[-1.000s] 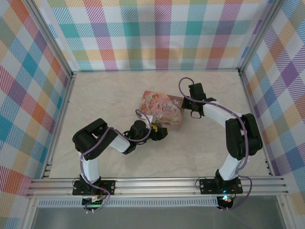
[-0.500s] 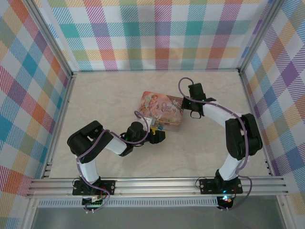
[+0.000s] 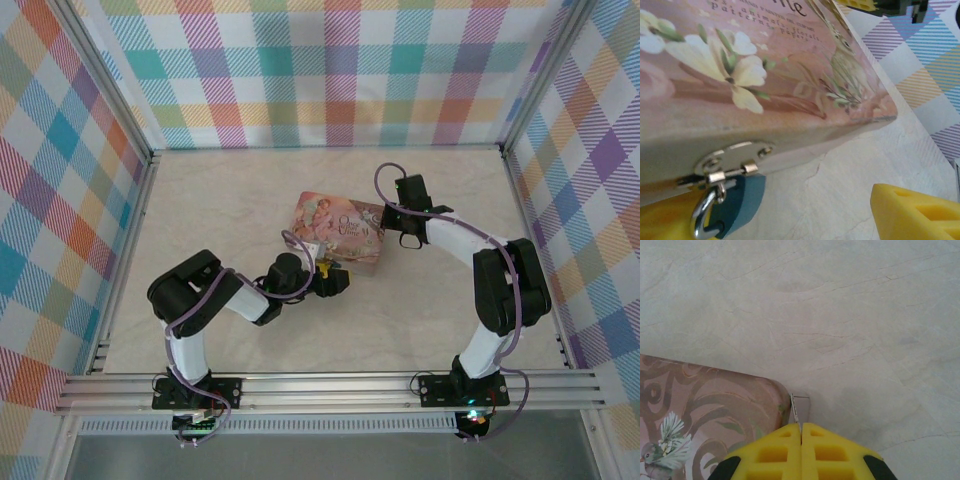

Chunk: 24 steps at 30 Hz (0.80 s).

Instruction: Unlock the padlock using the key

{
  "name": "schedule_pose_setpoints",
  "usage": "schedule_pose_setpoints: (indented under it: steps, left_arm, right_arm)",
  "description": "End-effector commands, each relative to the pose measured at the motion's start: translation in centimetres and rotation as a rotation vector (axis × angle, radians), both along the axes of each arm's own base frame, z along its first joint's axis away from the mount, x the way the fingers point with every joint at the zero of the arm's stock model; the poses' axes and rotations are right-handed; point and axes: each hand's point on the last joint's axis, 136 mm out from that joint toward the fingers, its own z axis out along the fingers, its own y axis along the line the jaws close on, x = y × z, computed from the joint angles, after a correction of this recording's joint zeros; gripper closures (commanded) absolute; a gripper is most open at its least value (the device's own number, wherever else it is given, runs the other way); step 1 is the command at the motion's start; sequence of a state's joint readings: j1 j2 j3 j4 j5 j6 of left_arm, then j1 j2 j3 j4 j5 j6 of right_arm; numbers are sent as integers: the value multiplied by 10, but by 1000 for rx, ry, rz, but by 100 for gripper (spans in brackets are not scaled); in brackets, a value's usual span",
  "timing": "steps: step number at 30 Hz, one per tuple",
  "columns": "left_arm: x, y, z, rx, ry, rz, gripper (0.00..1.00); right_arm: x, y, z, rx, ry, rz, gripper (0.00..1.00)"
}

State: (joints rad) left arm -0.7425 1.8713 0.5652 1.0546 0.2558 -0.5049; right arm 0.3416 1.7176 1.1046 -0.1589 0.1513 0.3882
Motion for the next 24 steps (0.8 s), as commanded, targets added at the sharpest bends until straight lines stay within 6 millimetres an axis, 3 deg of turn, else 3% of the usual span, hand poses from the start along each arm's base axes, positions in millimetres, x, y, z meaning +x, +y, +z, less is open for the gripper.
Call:
schedule_pose_setpoints:
  steps: [1,10,24]
  left_arm:
    - [13,0,6,-36,-33,46,24]
    - [12,-6,11,-123,-32,23,33]
    - [7,15,0,-81,-7,65,38]
  right_arm:
    - [-15,9,-8,25,50,30,100]
    - [-14,7,-8,11,51,31,100]
    - [6,22,-7,23,53,84,100]
